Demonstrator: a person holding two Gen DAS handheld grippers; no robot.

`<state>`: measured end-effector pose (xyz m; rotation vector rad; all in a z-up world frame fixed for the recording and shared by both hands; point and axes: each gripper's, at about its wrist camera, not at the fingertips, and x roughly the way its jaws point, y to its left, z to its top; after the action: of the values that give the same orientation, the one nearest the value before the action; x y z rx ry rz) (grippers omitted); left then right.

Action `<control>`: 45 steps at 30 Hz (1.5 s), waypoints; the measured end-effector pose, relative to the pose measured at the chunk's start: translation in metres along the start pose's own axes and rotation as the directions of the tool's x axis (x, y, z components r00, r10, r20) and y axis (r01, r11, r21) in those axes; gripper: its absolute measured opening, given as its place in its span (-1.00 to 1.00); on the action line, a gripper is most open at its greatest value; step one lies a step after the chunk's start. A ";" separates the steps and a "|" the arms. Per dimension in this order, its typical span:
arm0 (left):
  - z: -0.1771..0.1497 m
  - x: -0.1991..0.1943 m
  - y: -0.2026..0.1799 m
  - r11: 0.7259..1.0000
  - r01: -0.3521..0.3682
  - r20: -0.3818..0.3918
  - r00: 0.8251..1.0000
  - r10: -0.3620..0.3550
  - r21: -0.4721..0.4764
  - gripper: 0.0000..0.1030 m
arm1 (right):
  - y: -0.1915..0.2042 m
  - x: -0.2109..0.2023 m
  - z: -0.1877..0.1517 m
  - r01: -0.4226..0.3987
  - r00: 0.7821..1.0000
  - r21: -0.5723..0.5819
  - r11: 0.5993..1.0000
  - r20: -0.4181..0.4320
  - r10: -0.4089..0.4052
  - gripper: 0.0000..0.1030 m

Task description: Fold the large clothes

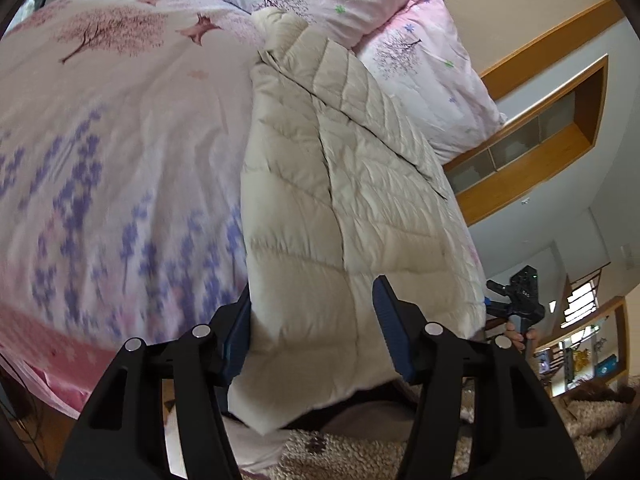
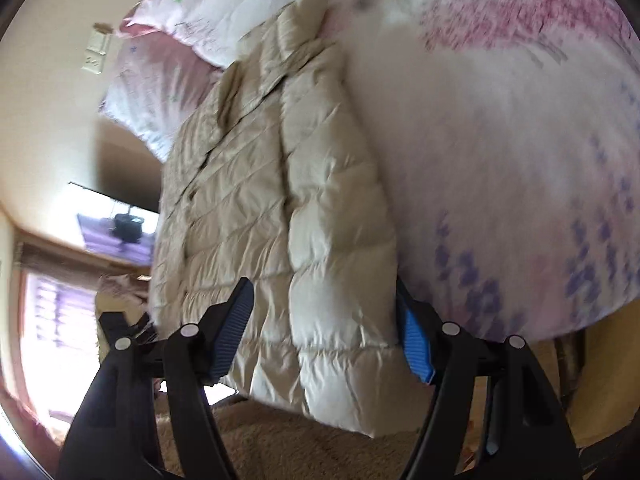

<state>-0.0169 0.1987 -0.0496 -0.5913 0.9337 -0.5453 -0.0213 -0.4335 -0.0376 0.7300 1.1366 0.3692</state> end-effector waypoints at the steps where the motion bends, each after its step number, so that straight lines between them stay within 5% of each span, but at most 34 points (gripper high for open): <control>1: -0.003 -0.001 0.000 1.000 0.007 -0.001 1.000 -0.007 -0.004 0.12 | 0.000 -0.001 -0.003 -0.006 1.000 -0.004 1.000 -0.006 0.006 0.33; 5: -0.016 -0.007 0.001 0.999 0.044 -0.013 0.999 -0.045 -0.031 0.12 | 0.001 -0.008 -0.023 -0.029 0.999 -0.014 0.999 -0.046 0.028 0.33; 9: -0.027 -0.004 0.003 0.999 0.012 -0.046 0.999 -0.014 -0.040 0.12 | -0.003 0.000 -0.035 0.050 0.993 -0.005 0.999 -0.106 -0.051 0.33; 15: -0.033 0.008 0.025 0.991 0.048 -0.054 0.997 -0.055 -0.121 0.12 | -0.015 0.017 -0.040 -0.080 0.989 0.043 0.996 -0.120 0.085 0.31; 16: -0.034 0.013 0.029 0.988 0.063 -0.055 0.996 -0.071 -0.138 0.12 | -0.016 0.018 -0.041 -0.092 0.988 0.044 0.995 -0.122 0.097 0.25; 18: -0.035 0.018 0.032 0.983 0.097 -0.054 0.993 -0.107 -0.156 0.12 | -0.011 0.025 -0.043 -0.106 0.986 0.041 0.994 -0.127 0.110 -0.21; 21: -0.038 0.020 0.032 0.978 0.133 -0.056 0.988 -0.144 -0.160 -0.12 | -0.003 0.024 -0.046 -0.106 0.988 0.000 0.994 -0.116 0.106 -0.50; 23: -0.040 0.018 0.030 0.977 0.151 -0.058 0.985 -0.161 -0.151 -0.42 | 0.005 0.020 -0.048 -0.109 0.989 -0.032 0.993 -0.101 0.106 -0.61; 26: -0.040 0.011 0.024 0.979 0.163 -0.048 0.984 -0.170 -0.125 -0.60 | 0.019 0.015 -0.049 -0.092 0.993 -0.073 0.993 -0.081 0.086 -0.70; 33: -0.021 -0.008 -0.001 0.987 0.160 0.024 0.987 -0.159 -0.032 -0.72 | 0.064 0.006 -0.047 -0.015 0.999 -0.175 0.984 -0.033 0.009 -0.78; 40: 0.021 -0.018 -0.020 0.993 0.116 0.117 0.986 -0.117 0.011 -0.77 | 0.106 -0.022 -0.023 0.055 0.983 -0.282 0.958 0.182 -0.003 -0.80; 45: 0.061 -0.019 -0.031 0.998 0.066 0.198 0.978 -0.068 0.018 -0.77 | 0.137 -0.029 0.005 0.194 0.909 -0.323 0.926 0.413 -0.047 -0.83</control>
<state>0.0207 0.2030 0.0105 -0.6562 0.7234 -0.5412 -0.0161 -0.3549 0.0783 0.3822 0.6941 0.2919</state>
